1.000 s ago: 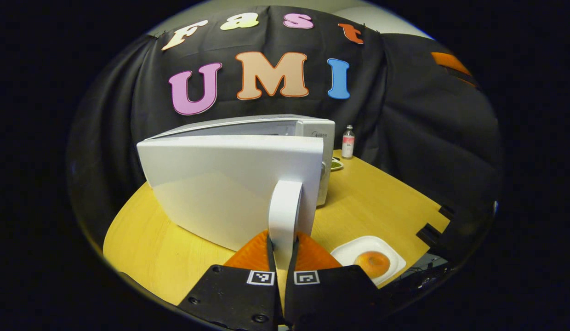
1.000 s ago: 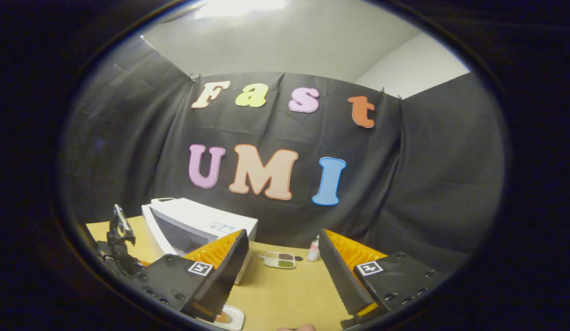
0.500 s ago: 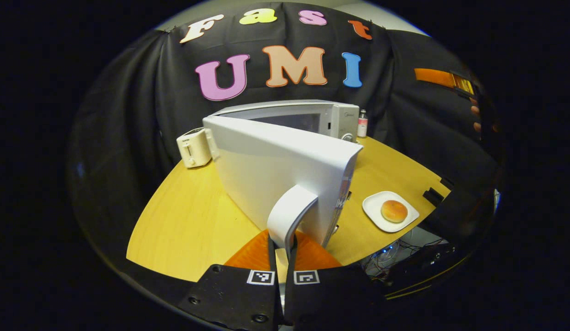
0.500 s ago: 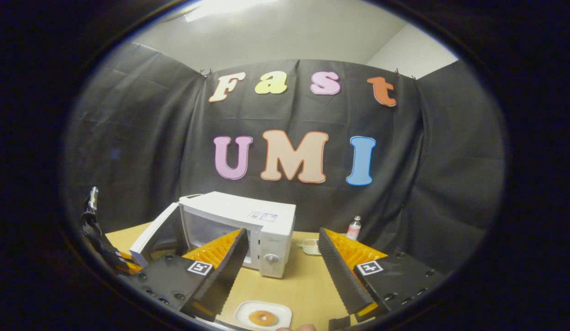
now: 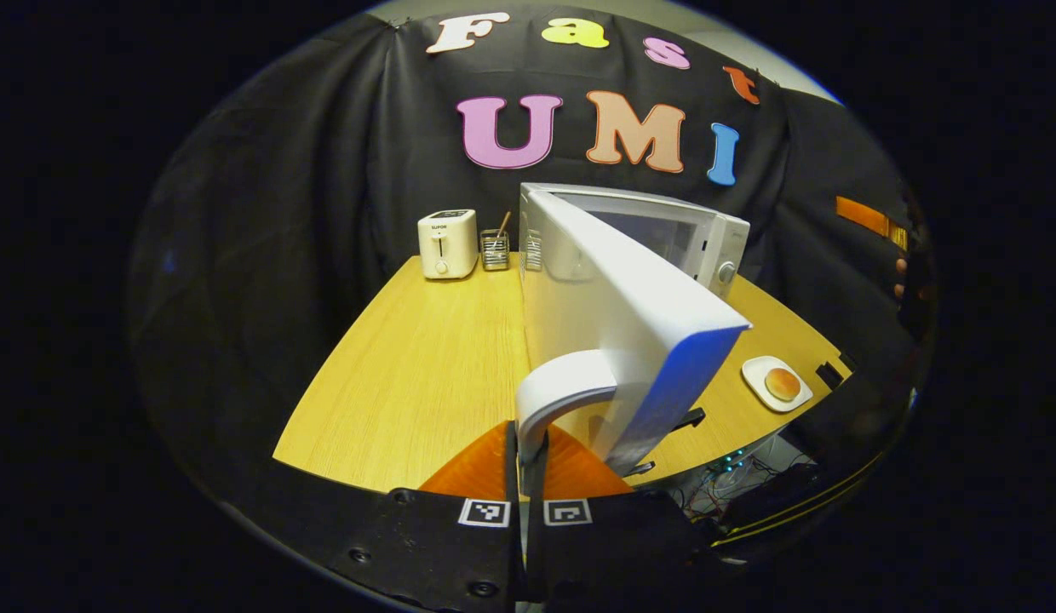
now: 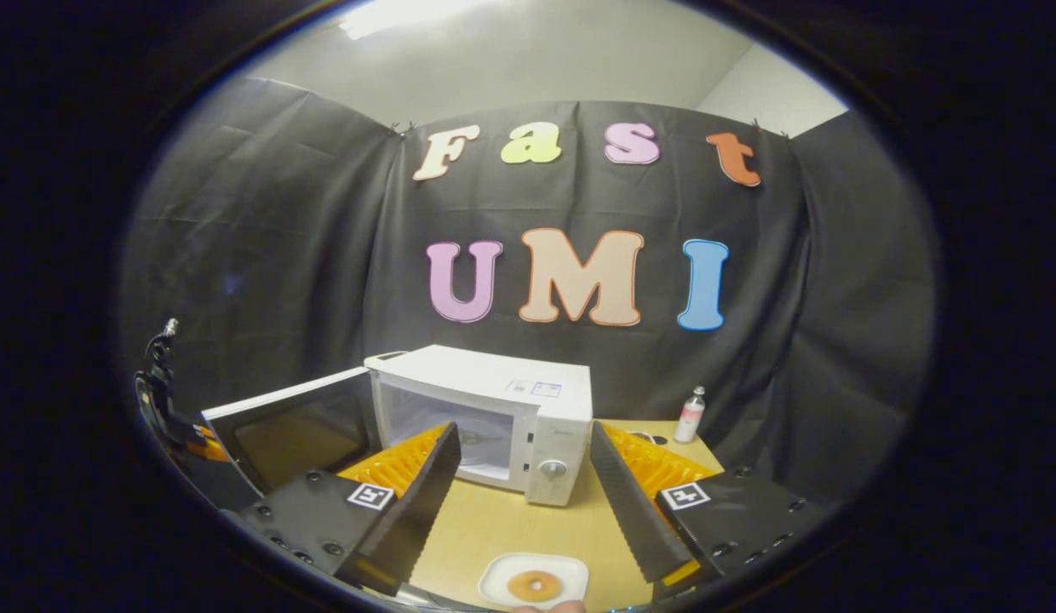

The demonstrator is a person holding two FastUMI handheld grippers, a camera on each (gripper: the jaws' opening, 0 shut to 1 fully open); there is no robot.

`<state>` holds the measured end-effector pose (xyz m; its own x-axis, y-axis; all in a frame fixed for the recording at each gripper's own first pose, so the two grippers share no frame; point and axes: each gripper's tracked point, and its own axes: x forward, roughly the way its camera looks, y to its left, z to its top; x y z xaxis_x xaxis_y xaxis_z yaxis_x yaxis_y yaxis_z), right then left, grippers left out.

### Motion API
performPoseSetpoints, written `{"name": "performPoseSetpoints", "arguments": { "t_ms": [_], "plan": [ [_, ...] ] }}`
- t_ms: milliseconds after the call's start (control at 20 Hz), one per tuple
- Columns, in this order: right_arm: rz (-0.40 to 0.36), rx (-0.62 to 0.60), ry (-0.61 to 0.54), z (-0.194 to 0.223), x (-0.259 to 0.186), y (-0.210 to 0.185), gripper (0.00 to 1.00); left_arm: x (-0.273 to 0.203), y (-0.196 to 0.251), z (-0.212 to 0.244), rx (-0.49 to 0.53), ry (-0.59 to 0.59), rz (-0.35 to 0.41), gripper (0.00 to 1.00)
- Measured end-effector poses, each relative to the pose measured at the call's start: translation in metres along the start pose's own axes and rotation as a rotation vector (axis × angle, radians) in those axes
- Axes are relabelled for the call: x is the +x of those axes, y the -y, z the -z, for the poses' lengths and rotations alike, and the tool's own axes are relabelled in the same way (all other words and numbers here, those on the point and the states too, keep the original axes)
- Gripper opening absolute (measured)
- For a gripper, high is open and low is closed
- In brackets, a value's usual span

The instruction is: Open the microwave oven with the left hand, put the food in, and close the microwave oven.

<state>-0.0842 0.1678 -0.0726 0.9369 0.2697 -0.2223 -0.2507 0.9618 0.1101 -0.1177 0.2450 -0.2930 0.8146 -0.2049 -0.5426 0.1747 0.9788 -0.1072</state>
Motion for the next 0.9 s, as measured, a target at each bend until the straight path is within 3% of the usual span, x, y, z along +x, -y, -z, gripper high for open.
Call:
{"name": "performPoseSetpoints", "arguments": {
  "t_ms": [350, 650, 800, 900],
  "plan": [
    [0.033, 0.081, -0.035, 0.02, -0.002, 0.012, 0.97, 0.002, -0.004, 0.0, -0.024, 0.006, 0.005, 0.0],
    [0.091, 0.116, -0.139, 0.089, -0.001, 0.032, 0.97, 0.004, 0.001, 0.002, -0.005, -0.006, 0.012, 0.01],
    [0.118, 0.124, -0.199, 0.128, 0.005, 0.036, 0.97, 0.005, 0.01, 0.001, 0.041, -0.027, 0.016, 0.1],
    [0.115, 0.12, -0.237, 0.149, 0.008, 0.034, 0.96, 0.004, 0.012, 0.002, 0.092, -0.029, 0.01, 0.23]
  ]
}}
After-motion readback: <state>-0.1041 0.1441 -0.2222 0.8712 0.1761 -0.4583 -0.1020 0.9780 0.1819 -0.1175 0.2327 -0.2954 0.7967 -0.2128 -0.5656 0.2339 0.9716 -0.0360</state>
